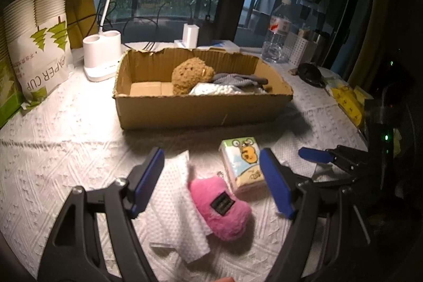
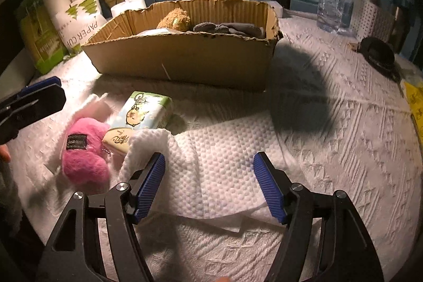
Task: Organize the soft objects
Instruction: 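Grasp the white towel with the right tool while the left tool reaches the cartoon tissue pack, then grasp the cartoon tissue pack with the left tool while the right tool lifts the towel, then carry the tissue pack in the left tool and towel in the right tool over the box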
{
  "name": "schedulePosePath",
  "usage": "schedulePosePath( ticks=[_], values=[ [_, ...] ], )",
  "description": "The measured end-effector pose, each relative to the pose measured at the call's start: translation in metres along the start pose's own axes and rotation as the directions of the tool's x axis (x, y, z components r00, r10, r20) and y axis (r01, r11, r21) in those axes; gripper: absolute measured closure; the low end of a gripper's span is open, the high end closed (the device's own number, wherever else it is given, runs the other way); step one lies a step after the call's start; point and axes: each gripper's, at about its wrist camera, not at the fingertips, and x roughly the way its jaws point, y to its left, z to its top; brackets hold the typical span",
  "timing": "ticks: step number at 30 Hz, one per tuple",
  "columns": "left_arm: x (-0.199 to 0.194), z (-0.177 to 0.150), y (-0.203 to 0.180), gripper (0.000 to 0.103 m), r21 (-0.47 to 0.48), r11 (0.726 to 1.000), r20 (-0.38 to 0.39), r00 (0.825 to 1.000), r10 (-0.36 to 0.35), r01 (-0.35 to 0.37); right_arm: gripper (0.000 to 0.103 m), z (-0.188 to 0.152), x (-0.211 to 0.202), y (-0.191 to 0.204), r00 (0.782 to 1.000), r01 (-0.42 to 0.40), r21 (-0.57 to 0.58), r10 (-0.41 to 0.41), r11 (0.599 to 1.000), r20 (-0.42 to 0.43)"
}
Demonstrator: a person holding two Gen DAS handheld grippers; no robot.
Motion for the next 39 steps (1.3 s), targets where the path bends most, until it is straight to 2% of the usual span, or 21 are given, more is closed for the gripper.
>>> schedulePosePath(
  ticks=[3,5,6,7,11,21,29,33,35,36,39],
  values=[
    [0.003,0.001,0.0,0.027,0.003,1.0,-0.008,1.0,0.005,-0.005,0.035,-0.001,0.001,0.002,1.0,0.019,-0.011,-0.019,1.0,0.006],
    [0.004,0.001,-0.002,0.027,0.007,1.0,-0.011,1.0,0.01,-0.01,0.061,-0.002,0.0,0.001,0.999,0.049,-0.016,-0.049,0.999,0.018],
    [0.005,0.002,-0.003,0.027,0.009,1.0,-0.014,1.0,0.012,-0.012,0.068,-0.002,-0.001,-0.001,0.998,0.052,-0.015,-0.052,0.999,0.023],
    [0.006,0.002,-0.004,0.027,0.013,1.0,-0.016,1.0,0.014,-0.013,0.079,-0.002,-0.002,-0.003,0.999,0.046,-0.011,-0.046,0.999,0.027],
    [0.011,0.004,-0.014,0.027,0.04,0.999,-0.028,1.0,0.015,-0.014,0.091,-0.002,-0.004,-0.01,0.999,0.011,0.01,-0.011,1.0,0.042],
    [0.042,0.005,-0.045,0.027,0.109,0.994,-0.102,0.994,0.033,-0.022,0.093,0.001,-0.027,-0.04,0.99,-0.056,0.088,0.043,0.995,0.137],
    [0.079,0.002,-0.06,0.027,0.16,0.984,-0.206,0.973,0.107,-0.075,0.093,0.008,-0.036,-0.063,0.981,-0.085,0.12,0.062,0.989,0.187],
    [0.091,-0.002,-0.061,0.028,0.172,0.982,-0.242,0.963,0.121,-0.08,0.093,0.009,-0.037,-0.07,0.978,-0.095,0.131,0.068,0.987,0.199],
    [0.093,-0.005,-0.062,0.037,0.177,0.981,-0.25,0.961,0.117,-0.074,0.093,0.009,-0.038,-0.072,0.977,-0.095,0.132,0.067,0.987,0.204],
    [0.095,-0.005,-0.062,0.046,0.178,0.981,-0.259,0.959,0.116,-0.071,0.093,0.009,-0.038,-0.073,0.976,-0.096,0.132,0.068,0.987,0.206],
    [0.094,-0.006,-0.063,0.052,0.187,0.98,-0.258,0.96,0.11,-0.062,0.093,0.009,-0.038,-0.073,0.975,-0.097,0.133,0.067,0.986,0.21]
  ],
)
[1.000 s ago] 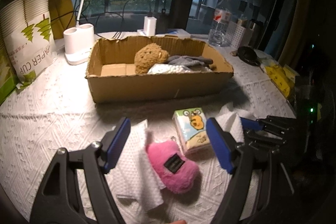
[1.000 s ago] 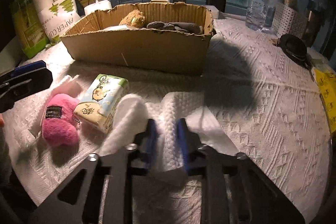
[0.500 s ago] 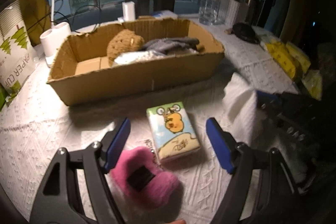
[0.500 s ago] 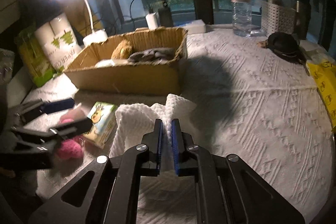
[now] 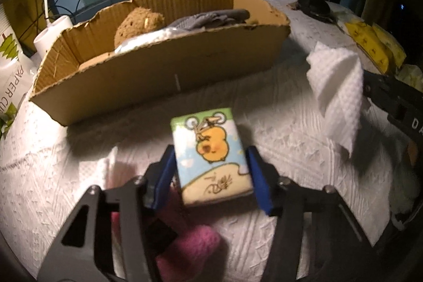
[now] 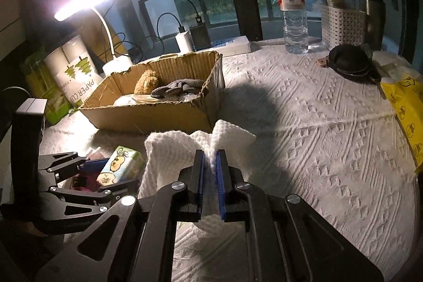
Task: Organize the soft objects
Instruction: 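Carry the tissue pack in the left tool and towel in the right tool over the box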
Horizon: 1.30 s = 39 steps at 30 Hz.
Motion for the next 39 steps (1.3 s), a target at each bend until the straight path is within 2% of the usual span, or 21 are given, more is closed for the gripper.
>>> schedulePosePath(
  ticks=[3,13,27,39],
  values=[
    [-0.004,-0.001,-0.001,0.055,0.006,1.0,0.012,1.0,-0.016,0.016,0.093,0.0,-0.001,0.002,1.0,0.001,-0.001,-0.001,1.0,0.005],
    [-0.038,0.0,0.009,0.055,-0.007,0.999,0.109,0.993,-0.04,0.041,0.093,0.008,-0.012,0.015,1.0,0.011,-0.032,-0.01,0.999,0.028],
    [-0.081,0.005,0.033,0.055,-0.037,0.998,0.233,0.971,-0.046,0.056,0.093,0.027,-0.028,0.051,0.998,0.017,-0.103,-0.01,0.995,0.068],
    [-0.104,0.01,0.061,0.055,-0.065,0.996,0.298,0.954,-0.034,0.056,0.093,0.045,-0.033,0.081,0.995,0.024,-0.152,-0.009,0.988,0.095]
  ],
)
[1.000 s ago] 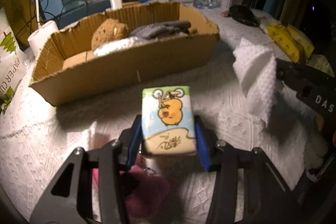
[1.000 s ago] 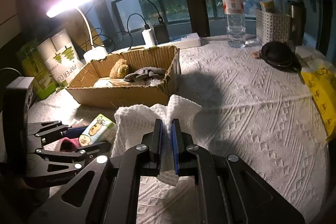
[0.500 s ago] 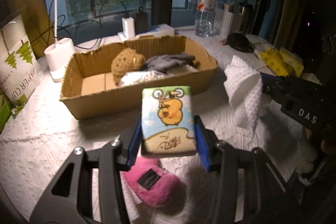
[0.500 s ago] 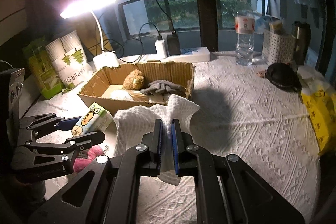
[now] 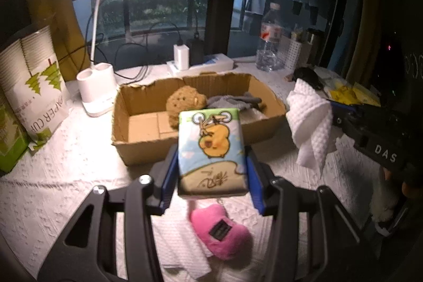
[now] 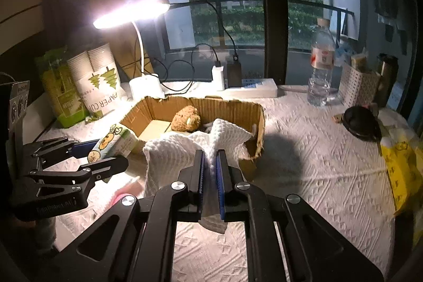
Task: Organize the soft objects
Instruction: 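Carry the tissue pack in the left tool and towel in the right tool over the box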
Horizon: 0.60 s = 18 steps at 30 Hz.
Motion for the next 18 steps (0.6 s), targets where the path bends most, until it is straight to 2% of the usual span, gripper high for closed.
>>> schedulePosePath(
  ticks=[18],
  values=[
    [-0.015,0.023,0.057,0.055,-0.062,0.997,0.103,0.993,0.055,-0.049,0.093,0.043,0.021,0.039,0.999,-0.034,-0.088,0.037,0.996,0.03]
  ],
)
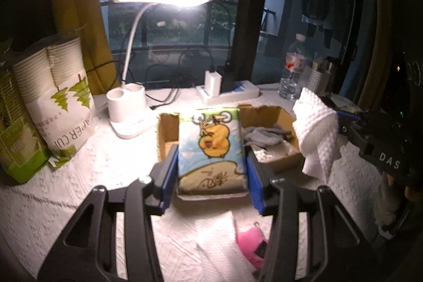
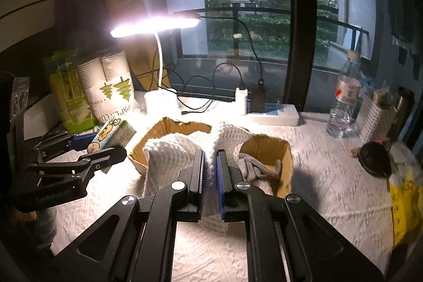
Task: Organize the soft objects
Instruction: 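Carry the tissue pack in the left tool and towel in the right tool over the box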
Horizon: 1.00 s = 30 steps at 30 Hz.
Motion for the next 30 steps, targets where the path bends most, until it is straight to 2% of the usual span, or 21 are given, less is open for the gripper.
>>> schedulePosePath(
  ticks=[16,30],
  values=[
    [-0.002,0.013,0.039,0.055,-0.027,0.999,0.06,0.998,0.019,-0.018,0.093,0.026,0.035,0.031,1.0,-0.031,-0.05,0.031,0.998,-0.001],
    [0.013,0.01,0.076,0.055,-0.09,0.995,0.053,0.998,0.039,-0.035,0.093,0.037,0.085,0.053,0.996,-0.076,-0.083,0.072,0.994,-0.047]
  ],
)
